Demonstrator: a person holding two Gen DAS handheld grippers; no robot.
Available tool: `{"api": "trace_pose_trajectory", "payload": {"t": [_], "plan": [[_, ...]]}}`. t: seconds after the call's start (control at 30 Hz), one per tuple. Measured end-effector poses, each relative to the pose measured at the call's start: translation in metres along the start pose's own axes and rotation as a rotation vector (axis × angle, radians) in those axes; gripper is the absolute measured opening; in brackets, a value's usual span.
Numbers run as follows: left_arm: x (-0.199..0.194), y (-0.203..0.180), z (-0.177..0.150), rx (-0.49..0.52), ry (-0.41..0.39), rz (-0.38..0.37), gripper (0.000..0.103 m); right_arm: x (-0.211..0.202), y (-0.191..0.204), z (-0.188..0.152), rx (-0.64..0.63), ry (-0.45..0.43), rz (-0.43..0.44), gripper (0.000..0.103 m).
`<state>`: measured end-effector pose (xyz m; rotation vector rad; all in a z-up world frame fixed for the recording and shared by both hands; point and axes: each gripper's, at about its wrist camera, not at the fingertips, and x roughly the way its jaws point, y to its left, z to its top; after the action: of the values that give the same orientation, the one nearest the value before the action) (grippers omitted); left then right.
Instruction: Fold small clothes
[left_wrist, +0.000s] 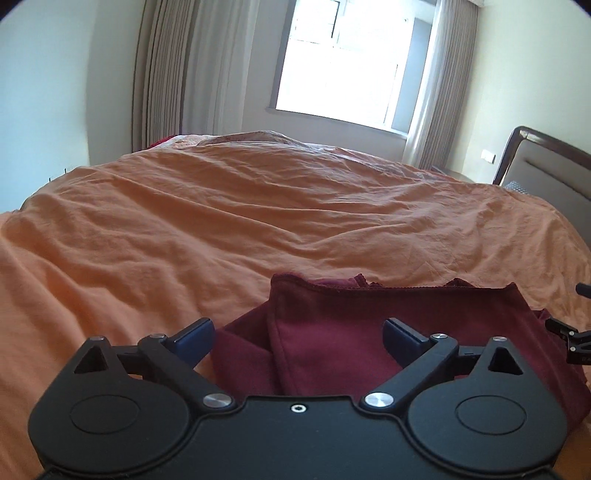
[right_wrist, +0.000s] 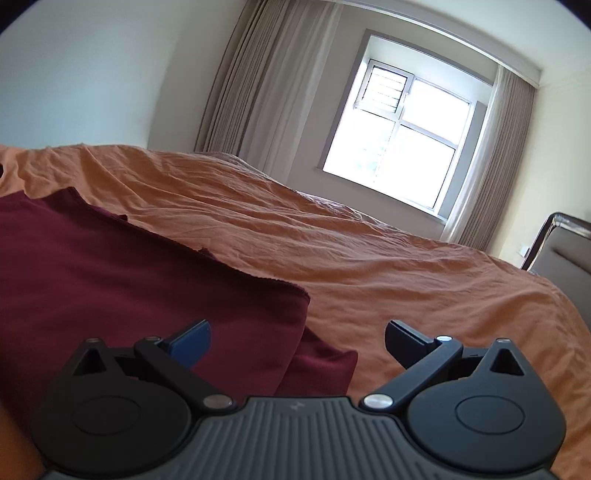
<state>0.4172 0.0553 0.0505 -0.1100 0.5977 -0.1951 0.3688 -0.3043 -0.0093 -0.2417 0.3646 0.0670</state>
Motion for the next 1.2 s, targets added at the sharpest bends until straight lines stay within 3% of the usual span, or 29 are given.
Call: {"api": "trace_pose_trajectory", "payload": {"t": [0.13, 0.27, 0.37, 0.5, 0.67, 0.7, 0.77, 0.9, 1.03, 1.17, 1.2], "plan": [[-0.042, 0.014, -0.034, -0.052, -0.028, -0.015, 0.102, -0.044, -0.008, -0.031, 0.147, -0.014, 0.062, 0.103], [-0.074, 0.013, -0.077, -0.072, -0.039, -0.058, 0.102, -0.077, -0.005, -0.061, 0.307, 0.047, 0.055, 0.103], [-0.083, 0.006, -0.107, -0.028, -0.036, -0.097, 0.101, -0.092, 0.001, -0.081, 0.405, 0.084, 0.098, 0.103], [-0.084, -0.008, -0.129, 0.064, -0.061, -0.114, 0.091, -0.103, 0.007, -0.086, 0.408, 0.06, 0.068, 0.102], [-0.087, -0.017, -0.126, 0.145, -0.111, -0.091, 0.071, -0.099, 0.005, -0.074, 0.409, 0.037, 0.064, 0.087], [-0.087, -0.019, -0.123, 0.158, -0.109, -0.089, 0.065, -0.098, 0.006, -0.072, 0.401, 0.036, 0.053, 0.079], [-0.084, -0.02, -0.119, 0.175, -0.093, -0.099, 0.04, -0.095, 0.008, -0.068, 0.392, 0.035, 0.054, 0.069], [-0.081, -0.02, -0.113, 0.191, -0.071, -0.109, 0.037, -0.087, 0.009, -0.068, 0.398, 0.042, 0.067, 0.064], [-0.082, -0.019, -0.11, 0.192, -0.054, -0.117, 0.027, -0.079, 0.006, -0.071, 0.477, 0.077, 0.102, 0.064], [-0.085, -0.023, -0.107, 0.195, -0.038, -0.107, 0.022, -0.076, 0.006, -0.068, 0.511, 0.053, 0.091, 0.063], [-0.085, -0.024, -0.106, 0.2, -0.033, -0.103, 0.021, -0.075, 0.006, -0.067, 0.519, 0.05, 0.089, 0.052]]}}
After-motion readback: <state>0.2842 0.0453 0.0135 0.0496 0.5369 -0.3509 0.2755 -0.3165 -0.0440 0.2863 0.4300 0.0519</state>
